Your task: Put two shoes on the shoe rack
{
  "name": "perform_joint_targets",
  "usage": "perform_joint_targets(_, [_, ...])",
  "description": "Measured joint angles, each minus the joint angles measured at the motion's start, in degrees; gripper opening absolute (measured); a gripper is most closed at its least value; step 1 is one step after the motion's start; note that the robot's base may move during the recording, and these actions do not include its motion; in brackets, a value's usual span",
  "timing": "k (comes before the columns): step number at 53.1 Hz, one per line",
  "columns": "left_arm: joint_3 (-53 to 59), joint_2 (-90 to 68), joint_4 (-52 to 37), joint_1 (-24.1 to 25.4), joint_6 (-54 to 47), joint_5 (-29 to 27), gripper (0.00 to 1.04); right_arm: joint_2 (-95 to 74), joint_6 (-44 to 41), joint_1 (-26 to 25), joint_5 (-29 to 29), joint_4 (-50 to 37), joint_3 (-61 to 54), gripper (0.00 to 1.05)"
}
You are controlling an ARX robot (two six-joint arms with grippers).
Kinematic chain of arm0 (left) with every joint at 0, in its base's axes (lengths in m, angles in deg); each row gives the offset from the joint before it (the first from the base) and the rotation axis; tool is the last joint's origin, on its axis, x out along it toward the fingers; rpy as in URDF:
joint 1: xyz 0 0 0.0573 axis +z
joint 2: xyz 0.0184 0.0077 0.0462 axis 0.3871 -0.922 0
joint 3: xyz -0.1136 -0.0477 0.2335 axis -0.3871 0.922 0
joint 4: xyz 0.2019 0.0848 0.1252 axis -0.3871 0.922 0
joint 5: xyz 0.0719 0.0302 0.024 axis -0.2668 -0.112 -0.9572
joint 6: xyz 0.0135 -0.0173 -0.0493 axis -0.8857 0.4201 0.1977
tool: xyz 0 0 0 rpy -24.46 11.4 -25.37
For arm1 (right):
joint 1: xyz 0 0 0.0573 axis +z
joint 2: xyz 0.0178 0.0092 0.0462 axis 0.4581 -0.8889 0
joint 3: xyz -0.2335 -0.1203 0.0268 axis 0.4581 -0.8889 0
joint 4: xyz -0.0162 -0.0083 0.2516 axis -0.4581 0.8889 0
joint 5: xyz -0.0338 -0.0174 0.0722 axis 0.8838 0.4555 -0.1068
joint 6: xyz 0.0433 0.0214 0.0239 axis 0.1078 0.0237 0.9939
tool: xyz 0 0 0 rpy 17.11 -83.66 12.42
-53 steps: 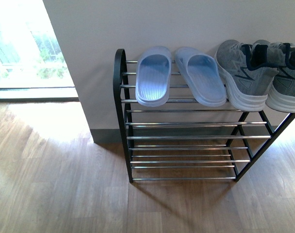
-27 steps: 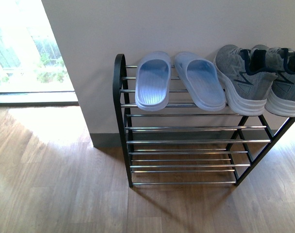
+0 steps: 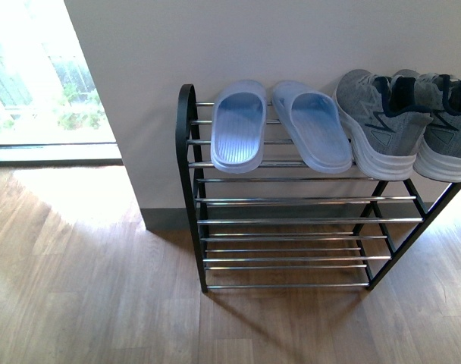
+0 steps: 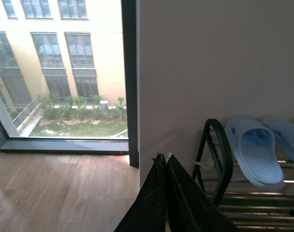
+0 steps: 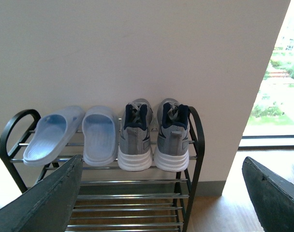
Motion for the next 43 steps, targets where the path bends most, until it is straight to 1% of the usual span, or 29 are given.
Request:
perform_joint_targets(14, [3.3, 10.2, 6.8, 0.2, 0.0, 0.5, 0.01, 0.0, 0.0, 0.0, 0.0, 0.0, 0.0, 0.96])
perform_joint_targets(20, [5.4, 11.8, 5.7, 0.2, 0.0, 0.5, 0.01, 0.0, 0.0, 0.0, 0.0, 0.0, 0.0, 0.96])
perform_joint_targets(43, [5.4, 26.1, 19.4, 0.2, -0.1, 0.5, 0.01, 0.0, 0.0, 0.0, 0.0, 0.0, 0.0, 0.96])
